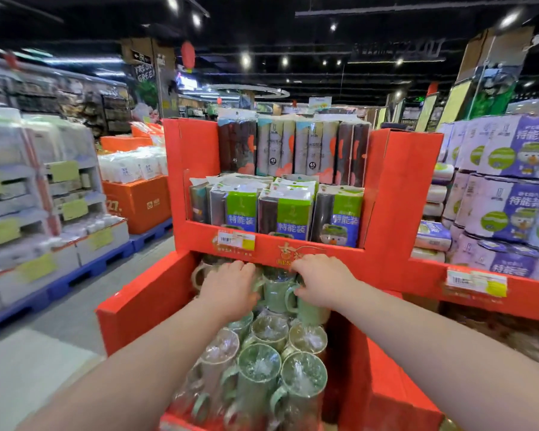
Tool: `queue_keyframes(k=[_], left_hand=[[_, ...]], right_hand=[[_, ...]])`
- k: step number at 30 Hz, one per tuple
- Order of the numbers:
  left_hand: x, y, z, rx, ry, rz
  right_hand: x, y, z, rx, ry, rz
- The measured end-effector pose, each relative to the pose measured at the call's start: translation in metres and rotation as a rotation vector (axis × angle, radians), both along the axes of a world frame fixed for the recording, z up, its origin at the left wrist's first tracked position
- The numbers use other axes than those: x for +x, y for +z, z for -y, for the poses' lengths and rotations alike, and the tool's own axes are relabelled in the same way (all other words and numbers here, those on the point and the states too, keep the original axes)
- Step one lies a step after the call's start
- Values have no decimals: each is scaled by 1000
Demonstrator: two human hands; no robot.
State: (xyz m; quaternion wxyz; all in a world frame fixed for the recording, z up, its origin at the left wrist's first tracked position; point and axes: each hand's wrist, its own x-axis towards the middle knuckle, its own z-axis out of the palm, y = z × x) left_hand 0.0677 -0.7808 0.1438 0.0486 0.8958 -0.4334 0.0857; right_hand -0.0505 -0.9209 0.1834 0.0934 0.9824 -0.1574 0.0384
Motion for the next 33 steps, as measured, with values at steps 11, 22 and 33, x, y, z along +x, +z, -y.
queue_keyframes(k=[11, 22, 33], left_hand=[[-41, -73, -108, 119, 229, -125], [-74, -130, -239, 140, 356, -320], [-82, -142, -459, 102, 577, -398]], right_hand=[[-2, -84, -92, 201, 183, -126], [-19, -169, -194, 287, 249, -339], [-9, -213, -396, 378, 356, -481]])
